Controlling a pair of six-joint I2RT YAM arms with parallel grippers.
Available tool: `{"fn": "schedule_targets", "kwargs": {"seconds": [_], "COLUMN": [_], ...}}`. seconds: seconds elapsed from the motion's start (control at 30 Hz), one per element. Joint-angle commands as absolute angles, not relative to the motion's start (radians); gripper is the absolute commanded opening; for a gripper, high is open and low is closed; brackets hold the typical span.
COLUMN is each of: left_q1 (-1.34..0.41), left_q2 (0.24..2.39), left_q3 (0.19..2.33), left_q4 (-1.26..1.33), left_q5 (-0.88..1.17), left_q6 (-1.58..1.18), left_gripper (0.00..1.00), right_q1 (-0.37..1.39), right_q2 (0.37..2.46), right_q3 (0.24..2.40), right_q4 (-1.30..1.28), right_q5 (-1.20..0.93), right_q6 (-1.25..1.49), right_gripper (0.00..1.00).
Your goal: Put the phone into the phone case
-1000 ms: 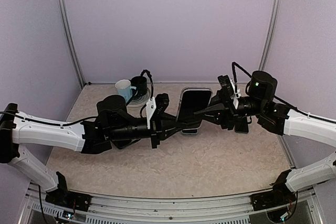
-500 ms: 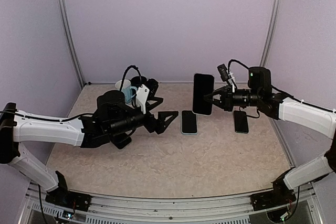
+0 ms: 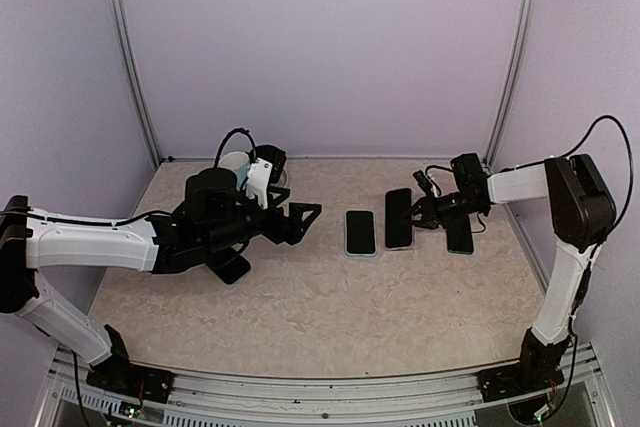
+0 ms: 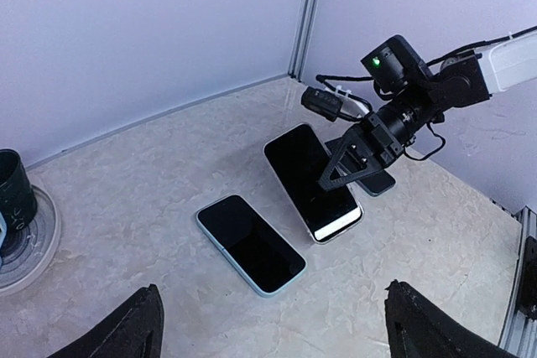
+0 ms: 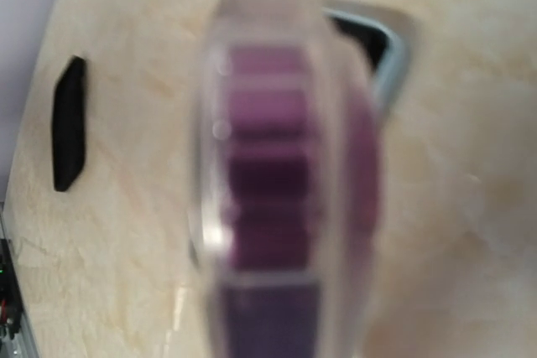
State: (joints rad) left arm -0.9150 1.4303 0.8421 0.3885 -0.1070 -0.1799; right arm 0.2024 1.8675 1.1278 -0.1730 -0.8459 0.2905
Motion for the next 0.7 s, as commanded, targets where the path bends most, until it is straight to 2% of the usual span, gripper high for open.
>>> {"fn": "schedule_targets", "kwargs": {"seconds": [0.0, 0.07, 0.17, 0.27, 0.4, 0.53, 0.67], "left_q1": [-0.906, -0.905, -0.902, -0.9, -0.898, -0.881, -0.853], "left_q2": [1.423, 1.418, 1.414, 1.415, 1.42, 1.456, 1.514], "left_q3": [0.857, 0.854, 0.85, 0.849, 0.87, 0.93, 0.943], "left_q4": [0.372, 0.37, 0.37, 0.367, 0.309, 0.09, -0.083], "left_q5": [-0.122, -0.131, -0.134, -0.136, -0.202, -0.378, -0.459], "left_q6": [-0.193, -0.196, -0.198, -0.197, -0.21, -0.26, -0.318], "left_gripper": [0.9, 0.91, 0.91, 0.91, 0.91, 0.91, 0.91], "right_q1": [0.184, 0.172, 0.154, 0.144, 0.142, 0.141, 0.141], "right_q2": [1.945, 1.985, 2.024, 2.066, 2.103, 2.1, 2.06], "right_q3": [1.236, 1.264, 1.293, 1.334, 1.372, 1.386, 1.389], "right_q4": [-0.265, -0.3, -0.34, -0.389, -0.427, -0.455, -0.482], "right_q5": [-0.935, -0.924, -0.886, -0.838, -0.783, -0.697, -0.587], "right_q6": [0.235, 0.222, 0.202, 0.176, 0.155, 0.148, 0.146], "right_gripper": [0.0, 0.0, 0.14, 0.22, 0.25, 0.29, 0.32]}}
